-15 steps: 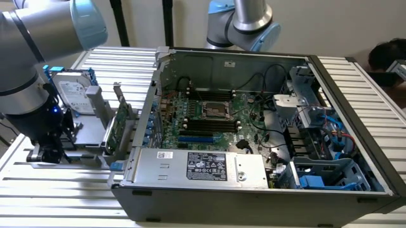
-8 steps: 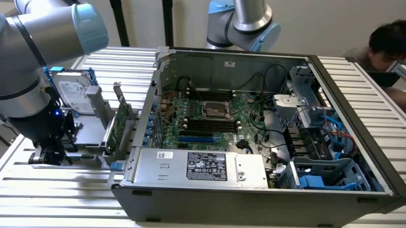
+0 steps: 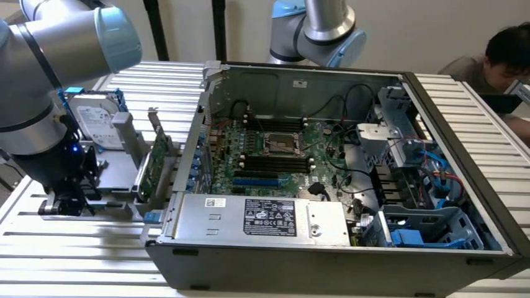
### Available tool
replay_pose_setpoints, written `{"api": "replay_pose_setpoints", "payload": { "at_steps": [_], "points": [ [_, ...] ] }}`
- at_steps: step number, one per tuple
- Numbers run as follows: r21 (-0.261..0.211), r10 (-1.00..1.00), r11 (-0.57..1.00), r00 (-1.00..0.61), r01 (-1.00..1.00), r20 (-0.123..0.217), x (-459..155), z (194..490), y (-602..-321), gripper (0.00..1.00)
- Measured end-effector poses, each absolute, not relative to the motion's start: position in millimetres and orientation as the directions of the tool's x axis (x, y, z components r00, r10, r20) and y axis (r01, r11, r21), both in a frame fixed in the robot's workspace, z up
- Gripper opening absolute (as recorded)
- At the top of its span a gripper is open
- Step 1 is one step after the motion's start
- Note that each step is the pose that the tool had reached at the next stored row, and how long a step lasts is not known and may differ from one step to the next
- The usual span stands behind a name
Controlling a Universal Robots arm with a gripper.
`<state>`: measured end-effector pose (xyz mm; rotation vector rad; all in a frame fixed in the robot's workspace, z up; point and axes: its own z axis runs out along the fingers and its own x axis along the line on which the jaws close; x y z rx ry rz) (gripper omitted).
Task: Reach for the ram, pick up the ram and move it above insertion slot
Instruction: 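Pick up the ram and move it above insertion slot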
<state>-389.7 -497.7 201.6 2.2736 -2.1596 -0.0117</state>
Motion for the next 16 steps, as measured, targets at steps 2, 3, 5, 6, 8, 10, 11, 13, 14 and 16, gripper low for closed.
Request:
{"api": "replay_pose_setpoints", "payload": {
  "at_steps": [2,3,5,6,8,10,11,13,14,16],
  "points": [
    [0.01,-0.999,-0.051,0.051,-0.999,-0.002,-389.7,201.1,-497.6,0.34],
    [0.01,-0.999,-0.051,0.051,-0.999,-0.002,-389.7,201.0,-497.5,0.27],
    [0.01,-0.999,-0.051,0.051,-0.999,-0.002,-389.8,200.8,-497.4,0.22],
    [0.01,-0.999,-0.051,0.051,-0.999,-0.001,-389.8,200.9,-497.5,0.16],
    [0.01,-0.999,-0.051,0.051,-0.999,-0.002,-389.8,200.8,-497.4,0.16],
    [0.01,-0.999,-0.051,0.051,-0.999,-0.002,-389.8,200.7,-497.5,0.13],
    [0.01,-0.999,-0.051,0.051,-0.999,-0.002,-389.8,200.7,-497.4,0.13],
    [0.01,-0.999,-0.051,0.051,-0.999,-0.002,-389.8,200.7,-497.5,0.13],
    [0.01,-0.999,-0.051,0.051,-0.999,-0.002,-389.8,200.7,-497.5,0.13],
    [0.01,-0.999,-0.051,0.051,-0.999,-0.002,-389.8,200.7,-497.5,0.13]
  ]
}}
